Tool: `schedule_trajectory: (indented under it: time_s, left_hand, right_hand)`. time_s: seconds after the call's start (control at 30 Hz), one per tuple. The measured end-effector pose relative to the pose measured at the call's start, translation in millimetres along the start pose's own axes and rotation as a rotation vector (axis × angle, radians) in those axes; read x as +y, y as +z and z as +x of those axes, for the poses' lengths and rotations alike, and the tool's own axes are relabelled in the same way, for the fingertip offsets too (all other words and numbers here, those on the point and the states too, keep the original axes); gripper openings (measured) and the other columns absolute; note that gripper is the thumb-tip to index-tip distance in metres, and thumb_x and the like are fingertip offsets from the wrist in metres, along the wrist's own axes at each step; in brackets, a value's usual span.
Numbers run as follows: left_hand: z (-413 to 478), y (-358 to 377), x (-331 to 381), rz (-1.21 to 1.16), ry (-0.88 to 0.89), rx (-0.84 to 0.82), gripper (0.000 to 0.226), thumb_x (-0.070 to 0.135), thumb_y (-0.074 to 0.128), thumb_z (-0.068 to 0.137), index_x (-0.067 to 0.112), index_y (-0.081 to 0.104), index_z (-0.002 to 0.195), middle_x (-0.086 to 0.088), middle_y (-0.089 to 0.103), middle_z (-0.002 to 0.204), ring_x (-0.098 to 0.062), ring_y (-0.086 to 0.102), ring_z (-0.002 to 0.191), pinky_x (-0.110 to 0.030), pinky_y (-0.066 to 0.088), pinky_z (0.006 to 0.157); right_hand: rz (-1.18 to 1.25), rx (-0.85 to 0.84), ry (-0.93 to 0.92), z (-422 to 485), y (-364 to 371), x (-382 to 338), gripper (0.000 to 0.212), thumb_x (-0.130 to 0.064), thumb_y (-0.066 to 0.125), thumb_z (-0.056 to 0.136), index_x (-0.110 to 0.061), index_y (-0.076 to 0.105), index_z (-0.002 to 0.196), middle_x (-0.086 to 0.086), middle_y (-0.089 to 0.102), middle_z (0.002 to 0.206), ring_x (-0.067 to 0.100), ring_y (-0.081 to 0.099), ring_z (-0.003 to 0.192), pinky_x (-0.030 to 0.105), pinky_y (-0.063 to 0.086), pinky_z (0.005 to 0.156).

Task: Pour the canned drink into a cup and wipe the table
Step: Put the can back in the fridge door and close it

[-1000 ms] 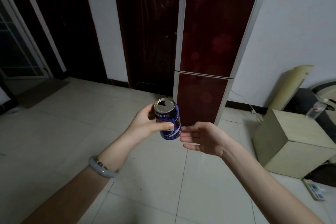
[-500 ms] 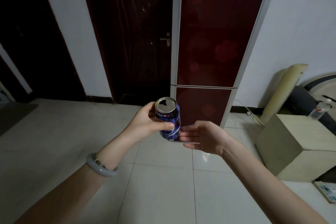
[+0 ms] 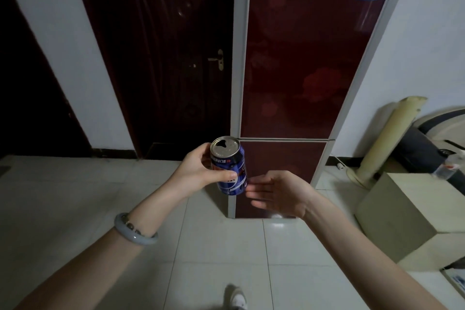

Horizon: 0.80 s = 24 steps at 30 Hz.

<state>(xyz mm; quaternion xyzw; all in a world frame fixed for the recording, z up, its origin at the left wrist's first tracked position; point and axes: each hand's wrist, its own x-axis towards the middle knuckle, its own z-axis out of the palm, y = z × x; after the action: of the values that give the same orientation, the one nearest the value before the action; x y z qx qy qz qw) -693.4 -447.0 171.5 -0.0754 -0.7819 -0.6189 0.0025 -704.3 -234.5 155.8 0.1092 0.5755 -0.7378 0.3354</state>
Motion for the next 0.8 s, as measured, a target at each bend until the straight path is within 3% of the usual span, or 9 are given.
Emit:
schedule_trajectory:
  time_s: [0.13, 0.3, 0.4, 0.7, 0.8]
  left_hand:
    - [72.4, -10.9, -8.4, -0.022, -0.004, 0.009, 0.062, 0.001, 0.084, 0.059, 0.011, 0.058, 0.115, -0.002, 0.068, 0.109, -0.003, 0.065, 0.094, -0.014, 0.05, 0.079]
    - [164.3, -25.9, -12.4, -0.012, -0.001, 0.03, 0.076, 0.03, 0.089, 0.044, 0.018, 0.06, 0.113, -0.001, 0.069, 0.11, -0.014, 0.064, 0.103, -0.033, 0.049, 0.093]
    - [210.9, -31.7, -13.4, 0.002, 0.002, 0.044, 0.076, 0.033, 0.089, 0.045, 0.02, 0.06, 0.114, 0.0, 0.068, 0.111, -0.014, 0.063, 0.104, -0.039, 0.048, 0.097]
    - [293.4, -53.5, -25.8, -0.021, -0.047, 0.081, 0.076, 0.032, 0.089, 0.041, 0.021, 0.061, 0.11, 0.0, 0.069, 0.109, -0.014, 0.064, 0.103, -0.037, 0.049, 0.094]
    - [311.2, -63.9, -24.3, -0.016, -0.045, 0.068, 0.073, 0.03, 0.089, 0.041, 0.021, 0.061, 0.108, 0.0, 0.07, 0.106, -0.011, 0.065, 0.1, -0.031, 0.05, 0.089]
  right_hand:
    - [0.001, -0.017, 0.0, 61.4, -13.9, -48.3, 0.023, -0.01, 0.045, 0.083, -0.002, 0.063, 0.094, 0.014, 0.065, 0.091, 0.025, 0.059, 0.089, 0.04, 0.044, 0.094]
    - [-0.034, -0.027, 0.008, 131.5, -28.6, -118.5, 0.023, -0.009, 0.042, 0.085, -0.003, 0.063, 0.095, 0.013, 0.063, 0.092, 0.024, 0.059, 0.087, 0.038, 0.046, 0.09]
    - [-0.039, -0.036, 0.005, 165.5, -37.1, -153.4, 0.025, -0.009, 0.041, 0.085, -0.002, 0.062, 0.096, 0.012, 0.062, 0.091, 0.024, 0.059, 0.085, 0.037, 0.046, 0.088]
    - [-0.089, -0.052, 0.035, 238.5, -41.0, -207.0, 0.023, -0.012, 0.043, 0.085, -0.005, 0.064, 0.092, 0.009, 0.063, 0.089, 0.021, 0.059, 0.083, 0.039, 0.043, 0.095]
    - [-0.111, -0.039, 0.013, 252.5, -36.7, -217.8, 0.024, -0.012, 0.043, 0.086, -0.006, 0.063, 0.096, 0.007, 0.064, 0.088, 0.021, 0.06, 0.08, 0.037, 0.047, 0.087]
